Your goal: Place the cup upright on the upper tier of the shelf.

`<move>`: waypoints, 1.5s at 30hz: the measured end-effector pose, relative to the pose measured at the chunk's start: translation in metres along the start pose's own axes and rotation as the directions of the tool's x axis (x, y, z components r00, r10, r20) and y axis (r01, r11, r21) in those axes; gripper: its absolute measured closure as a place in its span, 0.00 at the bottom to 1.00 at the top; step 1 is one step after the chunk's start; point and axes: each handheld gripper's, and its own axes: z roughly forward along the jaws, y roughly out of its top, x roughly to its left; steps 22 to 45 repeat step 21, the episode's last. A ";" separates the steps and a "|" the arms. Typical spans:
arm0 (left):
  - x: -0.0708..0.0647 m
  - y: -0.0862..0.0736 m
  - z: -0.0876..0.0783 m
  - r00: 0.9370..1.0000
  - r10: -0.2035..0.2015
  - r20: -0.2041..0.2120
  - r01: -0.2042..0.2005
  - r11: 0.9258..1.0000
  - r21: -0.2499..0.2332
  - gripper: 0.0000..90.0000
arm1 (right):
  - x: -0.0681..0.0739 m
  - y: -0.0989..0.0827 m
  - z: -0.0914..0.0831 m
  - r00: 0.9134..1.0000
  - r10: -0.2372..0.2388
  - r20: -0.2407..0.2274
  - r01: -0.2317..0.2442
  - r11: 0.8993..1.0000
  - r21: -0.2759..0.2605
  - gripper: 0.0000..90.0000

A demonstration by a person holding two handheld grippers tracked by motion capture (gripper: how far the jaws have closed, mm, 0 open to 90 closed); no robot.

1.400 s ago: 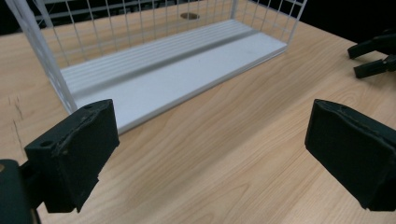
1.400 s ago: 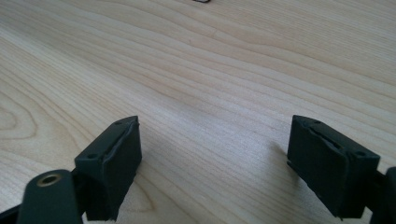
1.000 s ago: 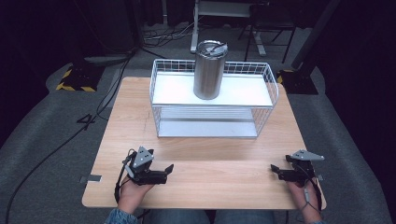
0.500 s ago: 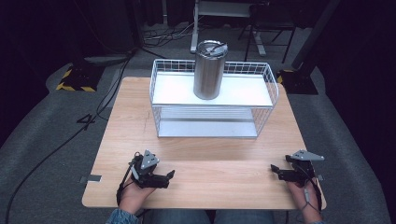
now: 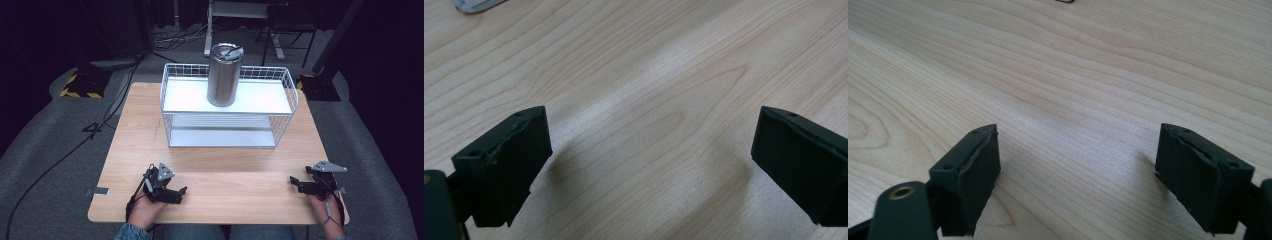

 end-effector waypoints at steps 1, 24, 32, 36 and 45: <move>-0.001 0.000 0.001 1.000 -0.012 0.007 0.012 1.000 0.002 0.04 | 0.000 0.000 0.000 1.000 0.000 0.000 0.000 1.000 -0.001 0.21; 0.000 0.002 0.008 0.998 -0.054 -0.029 0.054 0.999 0.000 0.05 | 0.001 0.000 0.000 1.000 0.002 0.001 -0.002 1.000 0.000 0.21; 0.000 0.002 0.008 0.998 -0.054 -0.029 0.054 0.999 0.000 0.05 | 0.001 0.000 0.000 1.000 0.002 0.001 -0.002 1.000 0.000 0.21; 0.000 0.002 0.008 0.998 -0.054 -0.029 0.054 0.999 0.000 0.05 | 0.001 0.000 0.000 1.000 0.002 0.001 -0.002 1.000 0.000 0.21; 0.000 0.002 0.008 0.998 -0.054 -0.029 0.054 0.999 0.000 0.05 | 0.001 0.000 0.000 1.000 0.002 0.001 -0.002 1.000 0.000 0.21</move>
